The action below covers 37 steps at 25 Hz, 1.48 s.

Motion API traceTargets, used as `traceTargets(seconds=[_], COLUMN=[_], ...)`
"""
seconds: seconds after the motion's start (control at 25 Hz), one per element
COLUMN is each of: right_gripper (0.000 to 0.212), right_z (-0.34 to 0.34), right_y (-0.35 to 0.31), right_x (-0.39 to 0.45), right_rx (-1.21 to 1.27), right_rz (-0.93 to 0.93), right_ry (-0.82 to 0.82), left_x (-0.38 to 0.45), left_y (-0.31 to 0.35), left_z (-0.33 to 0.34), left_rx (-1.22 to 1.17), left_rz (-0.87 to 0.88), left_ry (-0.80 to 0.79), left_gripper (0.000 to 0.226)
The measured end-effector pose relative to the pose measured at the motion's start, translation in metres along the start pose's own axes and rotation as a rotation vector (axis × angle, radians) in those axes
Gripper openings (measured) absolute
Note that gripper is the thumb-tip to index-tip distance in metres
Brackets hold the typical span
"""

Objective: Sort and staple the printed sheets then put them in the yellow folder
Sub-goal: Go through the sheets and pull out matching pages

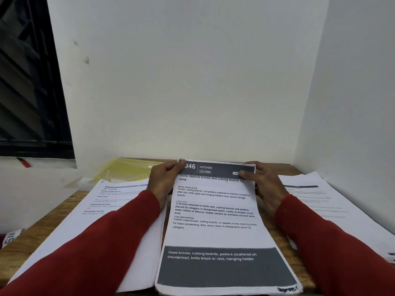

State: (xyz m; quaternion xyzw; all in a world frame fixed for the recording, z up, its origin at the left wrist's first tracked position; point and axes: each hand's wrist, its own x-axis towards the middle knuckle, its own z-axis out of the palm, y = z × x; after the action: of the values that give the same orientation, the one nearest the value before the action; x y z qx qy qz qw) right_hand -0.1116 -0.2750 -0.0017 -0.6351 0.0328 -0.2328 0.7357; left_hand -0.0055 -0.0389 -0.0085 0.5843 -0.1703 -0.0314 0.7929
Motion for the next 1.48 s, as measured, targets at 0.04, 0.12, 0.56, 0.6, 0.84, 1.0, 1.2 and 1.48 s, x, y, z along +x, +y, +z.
traceTargets(seconds=[0.04, 0.12, 0.56, 0.6, 0.84, 1.0, 1.2, 1.48], right_gripper=[0.022, 0.016, 0.014, 0.013, 0.012, 0.012, 0.015, 0.013], right_z=[0.0, 0.001, -0.003, -0.004, -0.005, -0.004, -0.006, -0.007], right_y=[0.0, -0.002, -0.006, -0.006, -0.008, -0.009, -0.009, -0.012], right_x=[-0.001, -0.003, 0.0, 0.0, 0.0, 0.0, 0.001, -0.001], right_rx=[-0.026, -0.046, -0.085, -0.089, -0.053, -0.032, -0.01, 0.008], right_rz=[0.01, 0.02, -0.155, -0.168, -0.183, -0.183, -0.177, -0.157], right_ry=[-0.001, -0.003, 0.066, 0.068, 0.078, 0.104, 0.109, 0.08], left_x=[0.0, 0.0, 0.001, 0.002, 0.001, -0.001, 0.001, 0.003], left_y=[-0.001, -0.001, -0.003, -0.004, -0.003, 0.0, 0.006, 0.007], left_z=[-0.001, -0.002, -0.002, -0.003, -0.002, -0.001, -0.004, -0.006], left_rx=[-0.003, -0.004, 0.06, 0.066, 0.067, 0.064, 0.009, 0.106], left_rz=[-0.005, -0.009, 0.024, 0.027, 0.026, 0.075, 0.133, 0.168], left_ry=[0.004, 0.011, 0.019, 0.023, 0.01, -0.014, -0.055, -0.05], left_gripper=[0.02, 0.017, 0.021, 0.021, 0.022, 0.012, 0.025, 0.015])
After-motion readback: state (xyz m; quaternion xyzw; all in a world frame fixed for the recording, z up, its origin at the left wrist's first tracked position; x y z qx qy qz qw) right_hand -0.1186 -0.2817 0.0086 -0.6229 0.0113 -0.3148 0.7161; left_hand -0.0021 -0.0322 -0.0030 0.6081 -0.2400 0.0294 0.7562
